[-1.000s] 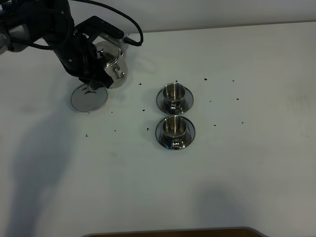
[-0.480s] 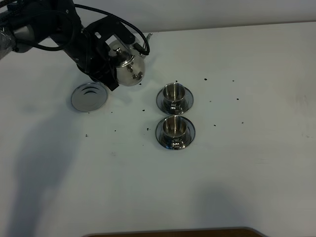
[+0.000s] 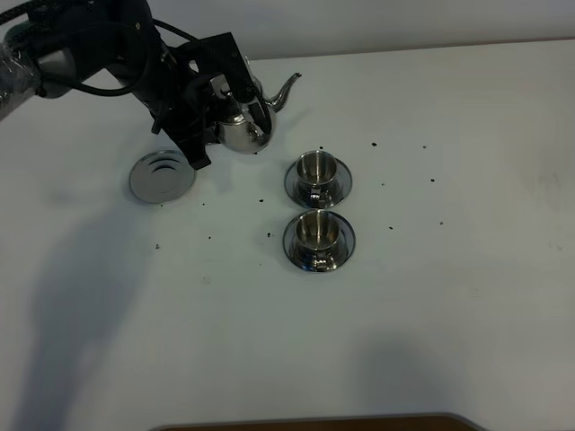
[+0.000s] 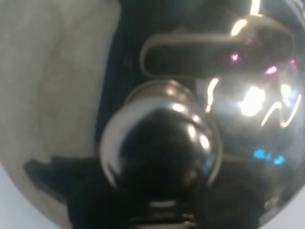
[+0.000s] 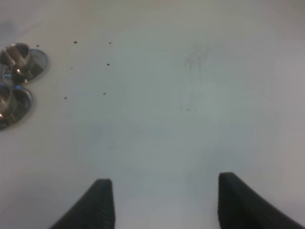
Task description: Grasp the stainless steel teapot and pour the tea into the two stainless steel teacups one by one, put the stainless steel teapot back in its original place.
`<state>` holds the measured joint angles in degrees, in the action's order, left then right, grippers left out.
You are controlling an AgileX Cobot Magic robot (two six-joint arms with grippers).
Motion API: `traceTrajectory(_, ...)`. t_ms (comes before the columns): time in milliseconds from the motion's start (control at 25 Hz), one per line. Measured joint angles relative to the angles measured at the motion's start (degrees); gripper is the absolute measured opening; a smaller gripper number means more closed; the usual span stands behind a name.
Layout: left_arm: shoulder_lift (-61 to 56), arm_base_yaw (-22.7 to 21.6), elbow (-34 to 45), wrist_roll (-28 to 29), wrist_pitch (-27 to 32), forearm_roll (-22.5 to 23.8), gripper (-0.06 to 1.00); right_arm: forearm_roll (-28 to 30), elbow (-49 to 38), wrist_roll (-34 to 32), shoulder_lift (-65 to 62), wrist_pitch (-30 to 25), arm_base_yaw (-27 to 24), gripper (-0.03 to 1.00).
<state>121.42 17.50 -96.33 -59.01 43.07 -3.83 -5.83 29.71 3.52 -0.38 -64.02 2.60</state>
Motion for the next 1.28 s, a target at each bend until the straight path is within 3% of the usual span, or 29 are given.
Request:
traceTrajectory(160,0.0,1.3,0.0,-2.0,-2.0,3.8,0.24,0.0,0.0,0.0,0.0,0.0,0.0,0.48)
traceTrajectory(560,0.0,3.2,0.0,-3.8,-7.0,18.9,0.24,0.0,0.0,0.0,0.0,0.0,0.0,0.48)
traceTrajectory(920,1.1,5.1,0.0,-12.8,-8.4,22.1,0.24,0.0,0.0,0.0,0.0,0.0,0.0,0.48)
traceTrajectory(1280,1.9,6.2,0.0,-15.5,-10.8,29.3,0.24,0.0,0.0,0.0,0.0,0.0,0.0,0.48)
